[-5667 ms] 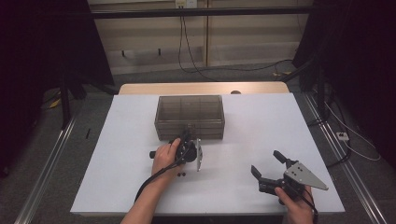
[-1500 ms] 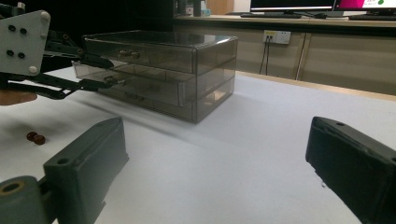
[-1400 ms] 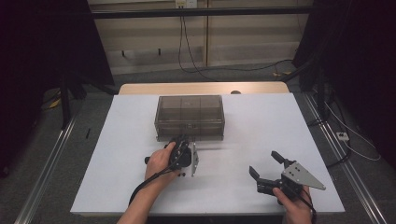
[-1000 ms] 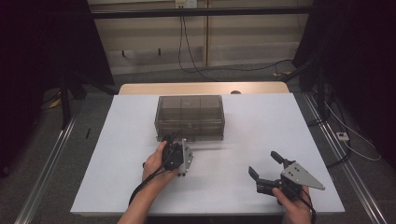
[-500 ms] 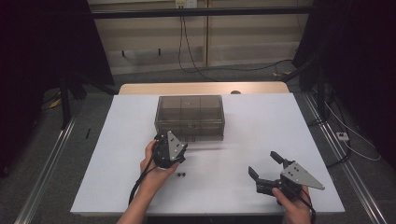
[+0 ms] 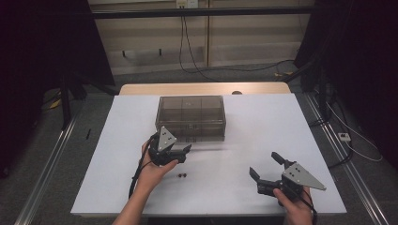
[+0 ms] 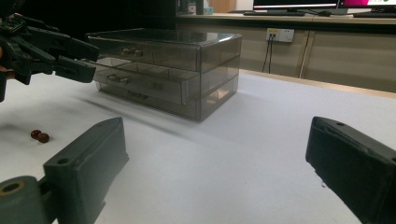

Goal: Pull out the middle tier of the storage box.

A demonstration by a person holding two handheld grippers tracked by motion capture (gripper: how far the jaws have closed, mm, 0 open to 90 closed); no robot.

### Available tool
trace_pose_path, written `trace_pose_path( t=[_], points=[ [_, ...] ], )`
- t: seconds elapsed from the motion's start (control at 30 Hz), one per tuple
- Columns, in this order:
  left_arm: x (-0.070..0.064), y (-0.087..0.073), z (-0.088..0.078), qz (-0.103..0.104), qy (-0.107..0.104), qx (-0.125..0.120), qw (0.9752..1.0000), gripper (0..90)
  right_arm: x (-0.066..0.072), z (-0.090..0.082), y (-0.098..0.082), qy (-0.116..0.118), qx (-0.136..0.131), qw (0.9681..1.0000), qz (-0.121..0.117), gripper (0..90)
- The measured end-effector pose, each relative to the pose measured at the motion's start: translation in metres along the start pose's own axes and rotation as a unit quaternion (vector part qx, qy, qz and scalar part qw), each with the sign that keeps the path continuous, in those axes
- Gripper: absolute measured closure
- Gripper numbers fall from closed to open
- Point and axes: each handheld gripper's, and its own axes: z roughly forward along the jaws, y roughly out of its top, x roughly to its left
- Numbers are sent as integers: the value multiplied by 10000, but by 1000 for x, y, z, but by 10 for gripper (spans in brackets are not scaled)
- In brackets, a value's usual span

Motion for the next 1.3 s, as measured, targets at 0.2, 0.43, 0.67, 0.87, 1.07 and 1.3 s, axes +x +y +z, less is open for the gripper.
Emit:
trace_pose_path(
  t=[0.2,0.43,0.67,0.87,1.07,1.3],
  points=[
    [6,8,3,82,-346,49,9994,245,0,0,0,-3,-14,10000,15,44],
    [9,21,12,343,-615,294,9971,275,-1,0,0,-4,-7,10000,6,44],
    [10,25,20,439,-775,377,9953,309,-2,-1,0,-21,-9,10000,13,44],
    [9,26,22,584,-921,391,9933,368,-2,0,0,-4,-3,10000,15,44],
    [6,22,30,787,-898,700,9904,368,-2,-1,0,-20,0,10000,13,44],
    [5,19,36,914,-841,794,9891,375,-3,-1,0,-10,20,10000,14,44]
  ],
)
